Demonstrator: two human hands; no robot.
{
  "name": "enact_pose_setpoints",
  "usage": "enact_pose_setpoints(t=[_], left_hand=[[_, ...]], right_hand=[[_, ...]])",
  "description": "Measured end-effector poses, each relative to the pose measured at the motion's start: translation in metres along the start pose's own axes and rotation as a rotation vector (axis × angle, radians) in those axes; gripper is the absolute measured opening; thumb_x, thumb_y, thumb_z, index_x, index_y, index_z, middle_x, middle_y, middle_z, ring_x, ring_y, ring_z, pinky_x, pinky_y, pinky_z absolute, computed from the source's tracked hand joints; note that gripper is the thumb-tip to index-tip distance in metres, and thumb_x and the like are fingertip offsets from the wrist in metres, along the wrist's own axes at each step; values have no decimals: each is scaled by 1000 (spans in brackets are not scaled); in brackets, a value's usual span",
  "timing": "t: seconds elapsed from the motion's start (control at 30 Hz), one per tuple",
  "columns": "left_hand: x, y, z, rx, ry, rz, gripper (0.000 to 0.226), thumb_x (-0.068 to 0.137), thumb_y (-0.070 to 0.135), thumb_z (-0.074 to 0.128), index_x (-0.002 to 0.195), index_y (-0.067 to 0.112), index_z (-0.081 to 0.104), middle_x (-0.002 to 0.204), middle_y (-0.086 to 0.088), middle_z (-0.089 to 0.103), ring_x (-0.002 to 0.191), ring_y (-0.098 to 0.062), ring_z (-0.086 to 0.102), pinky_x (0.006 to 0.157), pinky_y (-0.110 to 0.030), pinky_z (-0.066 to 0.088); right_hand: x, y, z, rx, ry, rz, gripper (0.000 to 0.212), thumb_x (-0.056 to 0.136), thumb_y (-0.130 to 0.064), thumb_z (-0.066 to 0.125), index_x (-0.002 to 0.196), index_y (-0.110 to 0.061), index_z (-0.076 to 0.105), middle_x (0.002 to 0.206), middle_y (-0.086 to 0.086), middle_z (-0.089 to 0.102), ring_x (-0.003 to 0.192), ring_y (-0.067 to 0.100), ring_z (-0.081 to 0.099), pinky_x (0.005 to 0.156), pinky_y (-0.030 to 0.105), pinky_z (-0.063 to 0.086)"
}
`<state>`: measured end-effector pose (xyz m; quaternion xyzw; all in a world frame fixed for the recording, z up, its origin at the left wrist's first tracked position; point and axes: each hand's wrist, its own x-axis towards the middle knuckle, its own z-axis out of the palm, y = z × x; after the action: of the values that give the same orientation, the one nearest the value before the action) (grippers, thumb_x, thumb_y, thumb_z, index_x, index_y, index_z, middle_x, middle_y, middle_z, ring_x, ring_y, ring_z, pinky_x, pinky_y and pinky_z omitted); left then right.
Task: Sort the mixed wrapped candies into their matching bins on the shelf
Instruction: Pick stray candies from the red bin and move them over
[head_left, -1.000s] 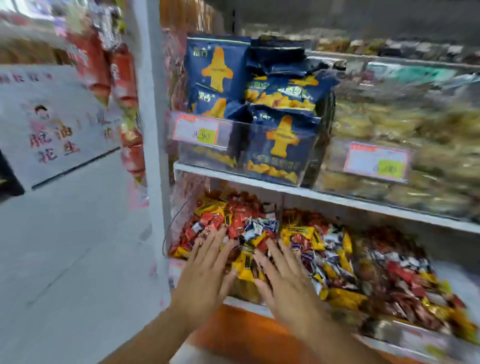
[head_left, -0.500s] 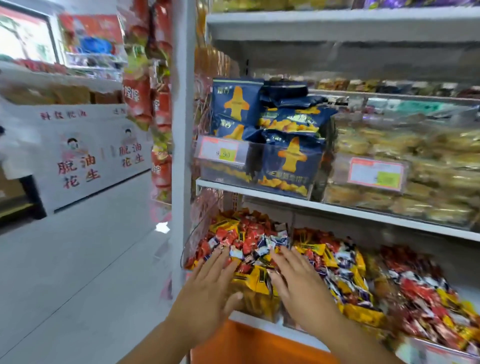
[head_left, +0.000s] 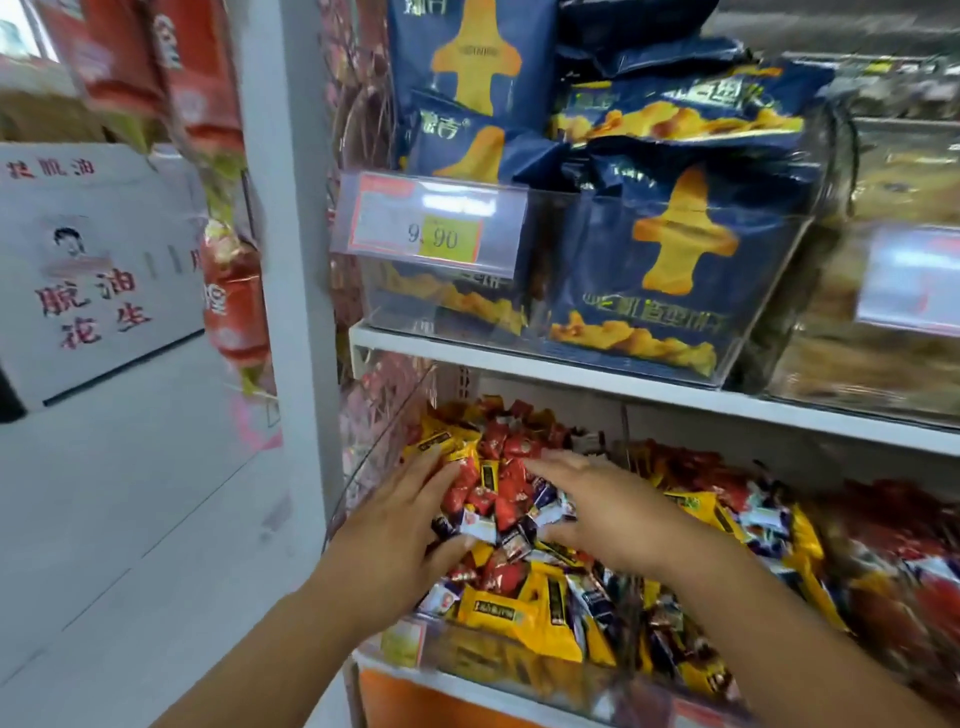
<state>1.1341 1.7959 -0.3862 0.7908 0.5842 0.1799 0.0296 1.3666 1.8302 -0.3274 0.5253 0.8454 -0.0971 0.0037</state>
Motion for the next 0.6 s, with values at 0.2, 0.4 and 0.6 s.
enact_pose_setpoints(t=[0.2, 0.4, 0.6], left_hand=[[-2, -1, -9, -90, 29, -46, 82, 88, 62, 49, 153, 34, 8, 161, 13, -1, 147, -10, 7, 117, -30, 21], [-7, -1, -12, -95, 25, -67, 81, 89, 55, 55, 154, 33, 11, 161, 15, 5, 146, -7, 11, 118, -24, 17], [-12, -5, -11, -61, 1, -67, 82, 89, 57, 53, 153, 34, 8, 161, 14, 3, 147, -8, 6, 117, -23, 10]], right_hand=[[22, -18, 7, 105, -12, -89, 68, 92, -36, 62, 149, -41, 25, 160, -10, 14, 145, 15, 13, 116, 32, 15], [24, -21, 12, 97, 55, -49, 48, 90, -36, 64, 135, -39, 48, 135, -5, 47, 124, 17, 37, 97, 28, 33], [17, -16, 0, 239, 125, -19, 23, 89, -27, 68, 111, -33, 64, 123, -11, 57, 105, 12, 57, 85, 26, 45]])
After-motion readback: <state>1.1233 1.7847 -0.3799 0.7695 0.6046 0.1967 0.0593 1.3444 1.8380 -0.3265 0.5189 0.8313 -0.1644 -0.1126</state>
